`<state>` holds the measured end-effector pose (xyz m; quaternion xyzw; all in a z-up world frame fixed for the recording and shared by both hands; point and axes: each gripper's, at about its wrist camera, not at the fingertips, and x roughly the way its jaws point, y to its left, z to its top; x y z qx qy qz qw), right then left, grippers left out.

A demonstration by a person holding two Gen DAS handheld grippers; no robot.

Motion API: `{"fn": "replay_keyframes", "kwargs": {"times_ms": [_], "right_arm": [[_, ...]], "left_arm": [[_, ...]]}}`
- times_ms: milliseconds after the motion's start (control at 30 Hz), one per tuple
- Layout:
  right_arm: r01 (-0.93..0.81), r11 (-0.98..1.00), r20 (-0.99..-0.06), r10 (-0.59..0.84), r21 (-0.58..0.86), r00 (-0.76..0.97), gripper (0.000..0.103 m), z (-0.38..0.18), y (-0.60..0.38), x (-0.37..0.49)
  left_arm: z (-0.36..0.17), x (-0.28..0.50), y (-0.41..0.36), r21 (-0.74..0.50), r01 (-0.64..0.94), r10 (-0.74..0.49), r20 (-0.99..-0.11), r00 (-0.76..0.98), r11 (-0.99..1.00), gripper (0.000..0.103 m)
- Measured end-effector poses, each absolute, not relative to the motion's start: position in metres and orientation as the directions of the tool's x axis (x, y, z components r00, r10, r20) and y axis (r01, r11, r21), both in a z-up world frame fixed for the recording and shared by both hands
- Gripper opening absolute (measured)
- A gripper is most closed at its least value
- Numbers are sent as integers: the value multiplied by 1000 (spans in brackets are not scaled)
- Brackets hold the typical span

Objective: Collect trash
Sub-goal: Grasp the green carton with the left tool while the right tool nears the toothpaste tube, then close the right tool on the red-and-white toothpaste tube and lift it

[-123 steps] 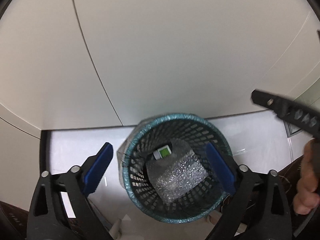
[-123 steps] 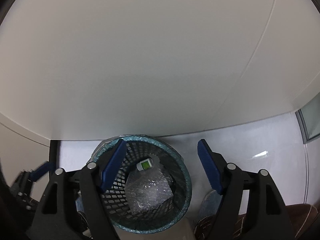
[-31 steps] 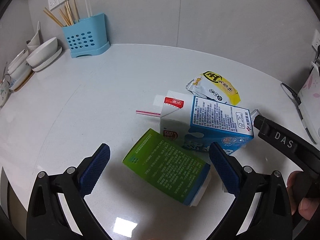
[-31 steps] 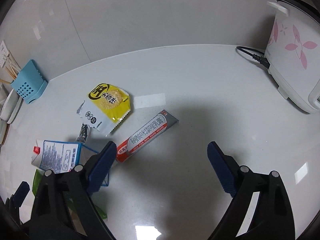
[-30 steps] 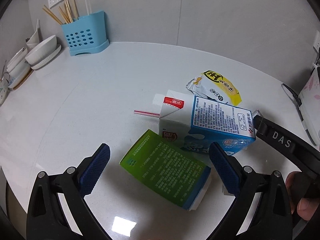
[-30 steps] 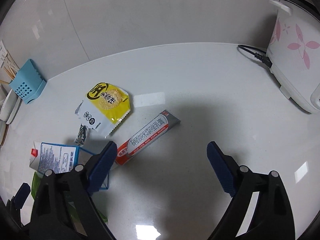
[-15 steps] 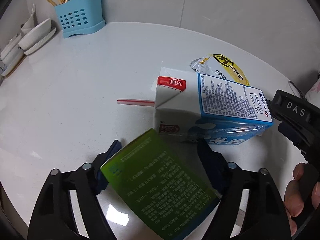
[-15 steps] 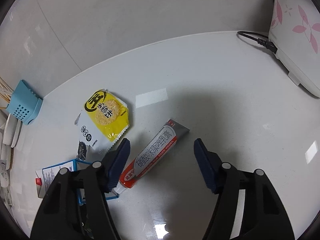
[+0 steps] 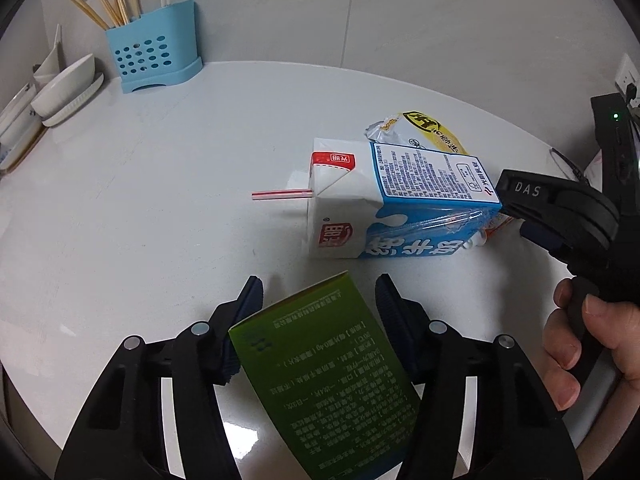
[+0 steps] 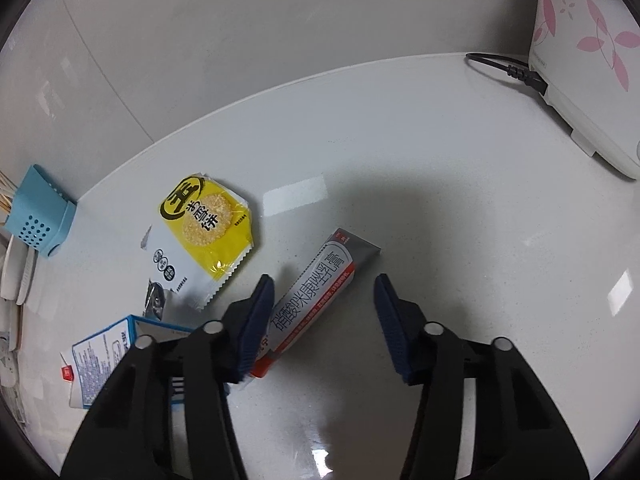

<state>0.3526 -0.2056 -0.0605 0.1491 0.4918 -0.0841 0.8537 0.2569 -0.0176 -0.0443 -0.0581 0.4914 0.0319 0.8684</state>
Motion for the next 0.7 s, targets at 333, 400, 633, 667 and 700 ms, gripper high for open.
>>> {"fn": "replay_keyframes", "kwargs": {"times_ms": [333, 400, 633, 667, 700], "right_arm": [[242, 961, -884, 4, 132, 467, 18, -60, -220, 334], [235, 962, -881, 11, 138, 474, 18, -58, -226, 327], [201, 969, -863, 21, 141, 504, 18, -39, -238, 299], [196, 970, -861, 27, 146, 508, 18, -36, -239, 294], [190, 971, -858, 30, 147, 513, 18, -33, -239, 289]], "left_arm": [[-31, 239, -13, -84, -92, -22, -844, 535, 992, 57], [-29, 235, -12, -86, -89, -24, -842, 539, 992, 57], [-18, 218, -10, -78, -68, -27, -828, 560, 995, 57], [-16, 216, -11, -80, -65, -30, -826, 562, 995, 57], [-14, 214, -12, -81, -61, -32, -823, 567, 995, 57]]}}
